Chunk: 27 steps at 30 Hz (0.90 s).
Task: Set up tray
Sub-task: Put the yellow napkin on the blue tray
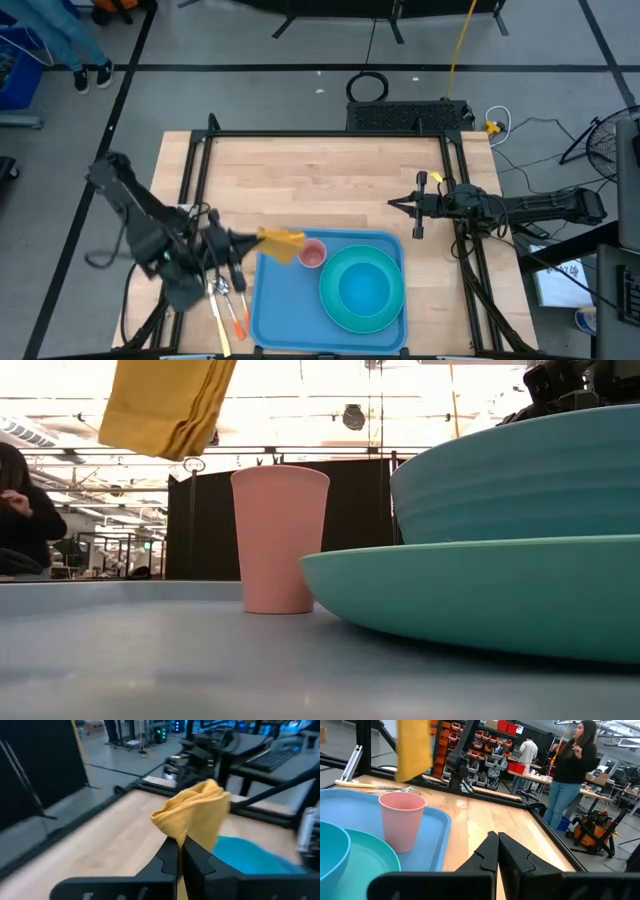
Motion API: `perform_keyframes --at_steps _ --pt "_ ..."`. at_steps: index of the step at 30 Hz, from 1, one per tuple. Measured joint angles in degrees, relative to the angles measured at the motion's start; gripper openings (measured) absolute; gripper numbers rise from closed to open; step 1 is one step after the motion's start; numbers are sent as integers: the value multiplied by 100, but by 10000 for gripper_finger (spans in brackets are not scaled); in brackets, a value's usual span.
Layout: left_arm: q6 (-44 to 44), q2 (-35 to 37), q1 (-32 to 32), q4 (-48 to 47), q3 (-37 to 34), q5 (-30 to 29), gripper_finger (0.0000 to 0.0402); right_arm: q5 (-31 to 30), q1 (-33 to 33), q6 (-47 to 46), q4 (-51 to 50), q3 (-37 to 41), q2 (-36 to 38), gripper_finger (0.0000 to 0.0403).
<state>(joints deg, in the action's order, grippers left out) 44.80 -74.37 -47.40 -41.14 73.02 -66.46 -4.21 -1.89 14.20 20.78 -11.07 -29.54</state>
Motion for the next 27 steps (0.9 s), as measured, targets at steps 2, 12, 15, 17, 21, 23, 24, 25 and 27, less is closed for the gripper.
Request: perform_keyframes --at_steps 2,12,15,17,21,23,24,25,27 --pt "299 -366 -156 124 192 -22 4 0 0 -1 9 0 2 0" --pt "1812 -1992 -753 201 1235 -3 4 0 0 -185 83 2 2 0" --pt "2652 -2386 -793 208 1355 -24 4 0 0 -348 117 6 0 0" --pt "3239 -2615 -790 266 1356 -46 4 0 0 -446 178 7 2 0" --pt "4041 -2910 -786 397 1356 -50 4 2 0 -647 300 9 2 0" --pt "4572 -3012 -782 319 1356 -65 4 2 0 -758 343 9 2 0" --pt "4764 -3069 -777 332 1356 -63 4 2 0 -804 345 9 2 0" --pt "4929 -3127 -775 332 1356 -51 4 2 0 -846 344 9 2 0" --pt "5261 -3211 -773 215 1355 45 4 2 0 -901 339 9 0 0"
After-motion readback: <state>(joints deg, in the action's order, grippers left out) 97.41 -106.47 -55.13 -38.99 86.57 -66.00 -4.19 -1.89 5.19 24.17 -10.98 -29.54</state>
